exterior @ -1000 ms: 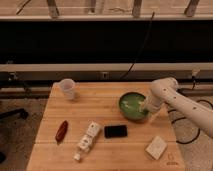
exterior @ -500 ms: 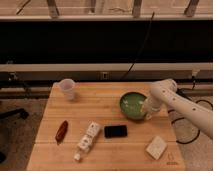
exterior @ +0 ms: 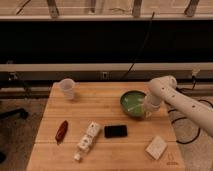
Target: Pick up the ceramic bowl
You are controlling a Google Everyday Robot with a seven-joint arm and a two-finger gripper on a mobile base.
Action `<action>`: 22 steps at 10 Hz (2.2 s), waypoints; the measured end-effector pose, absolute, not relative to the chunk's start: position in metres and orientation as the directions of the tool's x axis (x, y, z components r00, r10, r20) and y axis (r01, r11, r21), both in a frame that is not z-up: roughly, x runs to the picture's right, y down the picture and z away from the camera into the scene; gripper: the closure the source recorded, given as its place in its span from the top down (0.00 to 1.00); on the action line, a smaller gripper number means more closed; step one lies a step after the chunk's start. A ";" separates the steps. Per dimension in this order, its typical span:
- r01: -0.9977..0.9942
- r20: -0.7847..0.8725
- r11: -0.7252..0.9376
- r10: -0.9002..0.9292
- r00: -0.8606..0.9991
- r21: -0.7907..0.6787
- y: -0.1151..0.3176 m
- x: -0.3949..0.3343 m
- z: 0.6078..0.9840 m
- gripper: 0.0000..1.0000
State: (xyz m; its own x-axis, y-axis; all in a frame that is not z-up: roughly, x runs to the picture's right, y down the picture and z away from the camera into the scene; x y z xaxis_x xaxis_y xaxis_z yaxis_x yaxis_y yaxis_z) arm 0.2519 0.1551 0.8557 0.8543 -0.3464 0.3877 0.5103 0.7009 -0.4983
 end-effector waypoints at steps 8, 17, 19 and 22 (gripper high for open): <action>0.526 0.383 0.698 -0.370 0.846 -0.487 0.127 0.250 0.838 0.00; 0.550 0.388 0.691 -0.398 0.831 -0.470 0.101 0.249 0.820 0.00; 0.556 0.389 0.690 -0.406 0.827 -0.463 0.097 0.249 0.817 0.00; 0.566 0.391 0.686 -0.417 0.821 -0.456 0.091 0.249 0.814 0.00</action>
State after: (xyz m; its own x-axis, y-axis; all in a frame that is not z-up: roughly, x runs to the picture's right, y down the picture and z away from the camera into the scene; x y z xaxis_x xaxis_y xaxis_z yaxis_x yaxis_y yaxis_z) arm 0.2486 0.0911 0.8137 0.8205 -0.4165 0.3915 0.5662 0.6864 -0.4564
